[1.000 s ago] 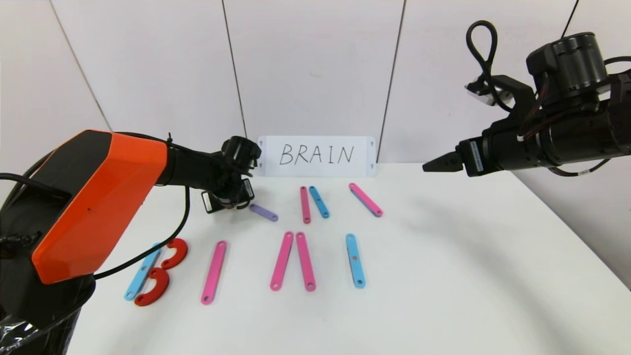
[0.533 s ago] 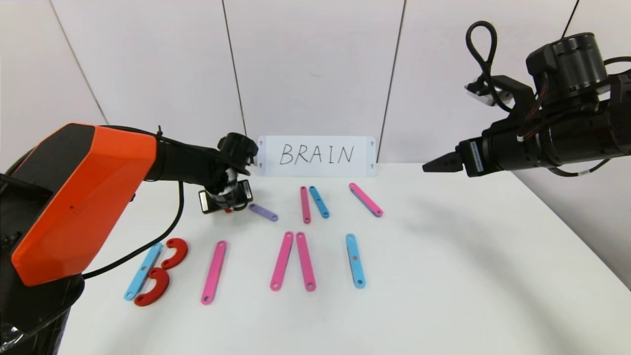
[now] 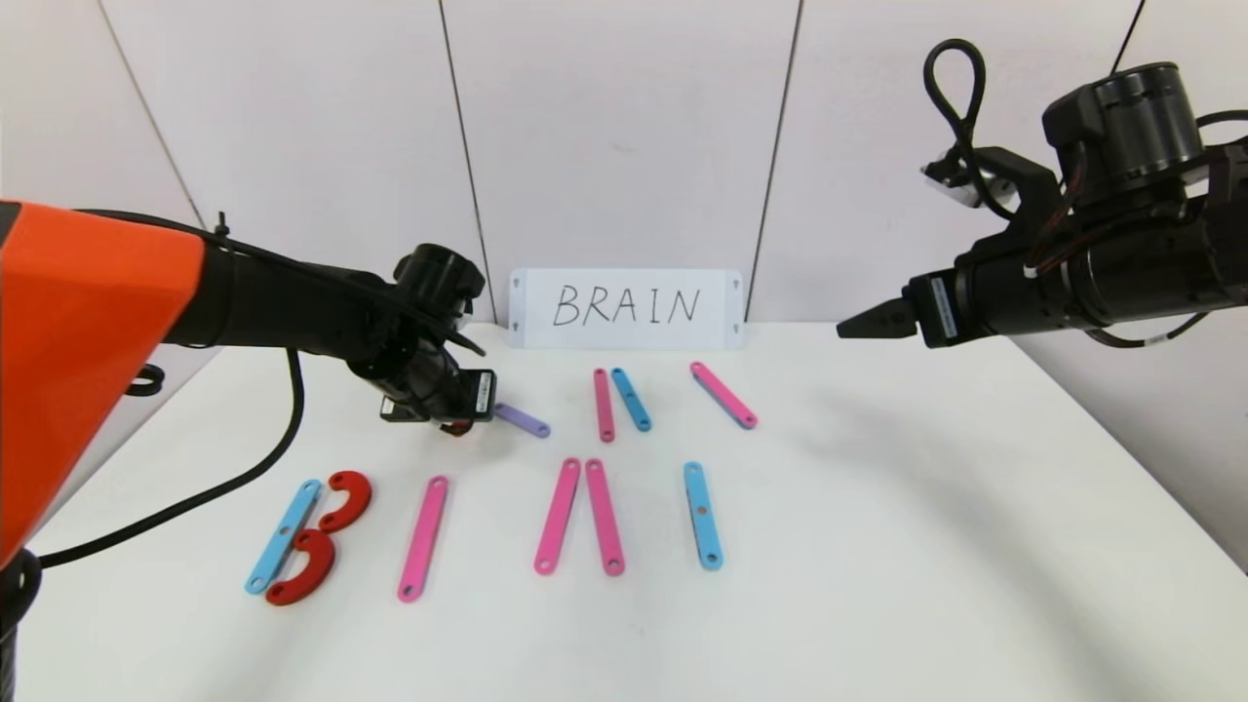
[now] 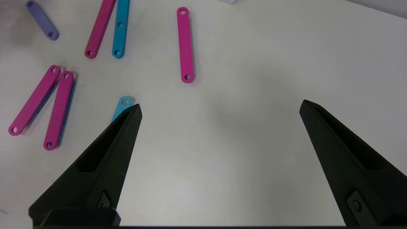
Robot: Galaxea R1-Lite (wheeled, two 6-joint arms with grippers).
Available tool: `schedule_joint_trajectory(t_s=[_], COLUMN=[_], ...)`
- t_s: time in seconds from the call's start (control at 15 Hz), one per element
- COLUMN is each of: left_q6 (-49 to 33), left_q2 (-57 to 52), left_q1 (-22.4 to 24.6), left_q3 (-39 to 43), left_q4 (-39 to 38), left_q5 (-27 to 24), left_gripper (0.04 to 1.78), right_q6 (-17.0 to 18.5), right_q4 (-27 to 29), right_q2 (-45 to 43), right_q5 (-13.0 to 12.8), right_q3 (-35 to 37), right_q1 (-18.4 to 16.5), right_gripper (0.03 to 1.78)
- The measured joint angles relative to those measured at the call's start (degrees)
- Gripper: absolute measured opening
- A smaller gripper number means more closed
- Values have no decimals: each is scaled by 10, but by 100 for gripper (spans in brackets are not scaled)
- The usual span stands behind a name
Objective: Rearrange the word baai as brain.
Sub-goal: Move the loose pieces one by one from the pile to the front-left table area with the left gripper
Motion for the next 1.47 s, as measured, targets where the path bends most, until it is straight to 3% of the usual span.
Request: schedule_joint_trajectory(t_s=[0.73,1.07,1.47], left_q6=[256,333,344], left_q2=[-78,-81,-81], left_q1=[-3,-17,-57], left_q3=[103,107,107], left_q4=[35,96,99], left_q5=[-78,-91,-92], left_gripper=[30,30,30], right_q6=[1,1,0], right_q4=[-1,-1,-1], right_q2=[0,0,0], right_q5=[0,0,0], right_q3=[-2,-2,-2], right_q1=[-6,-6,-9], right_gripper=[174,174,174])
